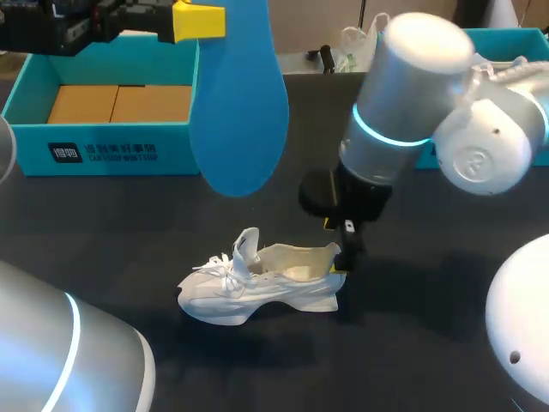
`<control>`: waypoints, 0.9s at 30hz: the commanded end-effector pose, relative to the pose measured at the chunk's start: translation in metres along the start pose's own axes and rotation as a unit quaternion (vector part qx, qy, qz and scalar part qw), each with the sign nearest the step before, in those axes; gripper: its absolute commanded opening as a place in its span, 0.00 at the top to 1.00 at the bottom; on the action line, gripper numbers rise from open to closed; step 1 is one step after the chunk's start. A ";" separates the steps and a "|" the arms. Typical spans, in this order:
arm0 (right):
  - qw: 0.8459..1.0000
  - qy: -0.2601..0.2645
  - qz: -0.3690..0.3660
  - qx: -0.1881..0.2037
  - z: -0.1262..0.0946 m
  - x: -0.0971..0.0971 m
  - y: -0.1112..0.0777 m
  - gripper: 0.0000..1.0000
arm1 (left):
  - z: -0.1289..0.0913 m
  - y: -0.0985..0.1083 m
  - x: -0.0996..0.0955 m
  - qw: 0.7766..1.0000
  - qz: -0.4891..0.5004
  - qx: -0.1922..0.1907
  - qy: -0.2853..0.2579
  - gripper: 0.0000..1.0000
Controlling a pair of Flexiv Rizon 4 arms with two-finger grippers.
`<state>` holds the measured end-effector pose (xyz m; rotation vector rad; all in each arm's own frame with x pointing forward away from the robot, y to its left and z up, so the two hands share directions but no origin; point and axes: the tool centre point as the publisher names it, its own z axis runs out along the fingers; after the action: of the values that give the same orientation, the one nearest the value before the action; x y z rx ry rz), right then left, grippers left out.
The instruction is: Take the shoe out of the shoebox, open the shoe tongue, remove and reinsert the insole, then place the shoe into the shoebox
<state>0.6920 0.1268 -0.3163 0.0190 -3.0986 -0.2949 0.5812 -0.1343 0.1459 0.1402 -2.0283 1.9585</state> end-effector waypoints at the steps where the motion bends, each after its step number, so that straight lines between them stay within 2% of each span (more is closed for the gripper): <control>1: 0.995 -0.005 -0.003 0.097 0.010 -0.001 0.009 0.00 | 0.000 -0.001 -0.001 1.000 0.000 -0.002 0.001 1.00; 7: 0.996 -0.012 -0.001 0.092 0.017 0.001 0.010 0.00 | 0.000 -0.001 -0.001 1.000 0.000 -0.002 0.001 1.00; 11: 0.996 -0.017 -0.004 0.086 0.012 0.000 0.013 0.00 | 0.000 -0.001 -0.001 1.000 0.000 -0.002 0.001 1.00; 19: 0.996 -0.024 -0.037 0.083 0.004 -0.023 0.033 0.00 | 0.000 -0.001 -0.001 1.000 0.000 -0.002 0.001 1.00; 27: 0.994 -0.003 -0.067 0.086 0.025 -0.043 0.047 0.00 | 0.000 -0.001 -0.001 1.000 0.000 -0.002 0.001 1.00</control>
<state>0.7245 0.1651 -0.3177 0.2297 -3.1447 -0.0634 0.5813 -0.1342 0.1459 0.1401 -2.0285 1.9582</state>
